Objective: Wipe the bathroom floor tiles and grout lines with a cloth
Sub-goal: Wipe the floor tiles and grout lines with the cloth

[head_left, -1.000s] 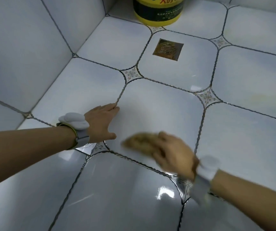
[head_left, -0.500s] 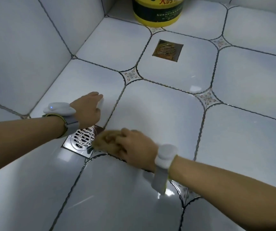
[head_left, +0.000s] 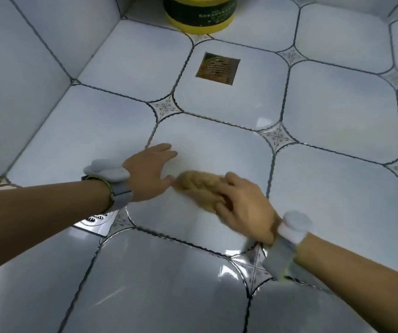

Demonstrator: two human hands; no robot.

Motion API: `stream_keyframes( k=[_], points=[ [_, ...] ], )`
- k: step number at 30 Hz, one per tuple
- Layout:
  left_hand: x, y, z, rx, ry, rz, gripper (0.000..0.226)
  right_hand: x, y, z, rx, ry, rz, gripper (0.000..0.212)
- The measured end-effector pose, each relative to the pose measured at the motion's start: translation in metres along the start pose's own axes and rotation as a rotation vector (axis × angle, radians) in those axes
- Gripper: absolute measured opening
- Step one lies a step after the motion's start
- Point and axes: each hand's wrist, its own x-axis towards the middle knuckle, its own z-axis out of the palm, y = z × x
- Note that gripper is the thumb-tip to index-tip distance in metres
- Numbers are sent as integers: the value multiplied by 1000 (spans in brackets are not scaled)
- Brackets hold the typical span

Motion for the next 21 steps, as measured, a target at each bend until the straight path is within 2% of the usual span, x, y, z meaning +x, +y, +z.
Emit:
stream_keyframes(
  k=[2, 4, 5, 7, 10, 13, 15, 17, 19, 21],
  points=[
    [-3, 7, 5, 45, -45, 90, 80, -59, -8, 2, 14, -158, -139, 27],
    [-6, 11, 11, 104, -90, 140, 94, -81, 7, -5, 7, -153, -188, 27],
    [-7, 12, 13, 132, -105, 144, 99, -75, 20, -12, -12, -113, -150, 26],
    [-8, 14, 16, 171, -125, 124, 104, -42, 53, -30, -103, 62, 22, 19],
    [-8, 15, 19, 209, -161, 93, 106, 18, 107, -61, -197, 292, 419, 17],
    [-7, 21, 17, 231, -194, 97, 106, 31, 105, -62, -226, 344, 580, 21],
    [-6, 23, 11, 189, -144, 63, 100, 15, 76, -46, -186, 323, 509, 20],
    [-4, 22, 5, 177, -88, 49, 95, -20, 35, -19, -102, 248, 328, 20],
    [-7, 17, -1, 209, -62, 46, 94, -58, -8, 8, -7, 58, 90, 30],
    [-13, 11, -2, 235, -80, 34, 94, -87, -40, 28, 86, -184, -69, 38]
  ],
)
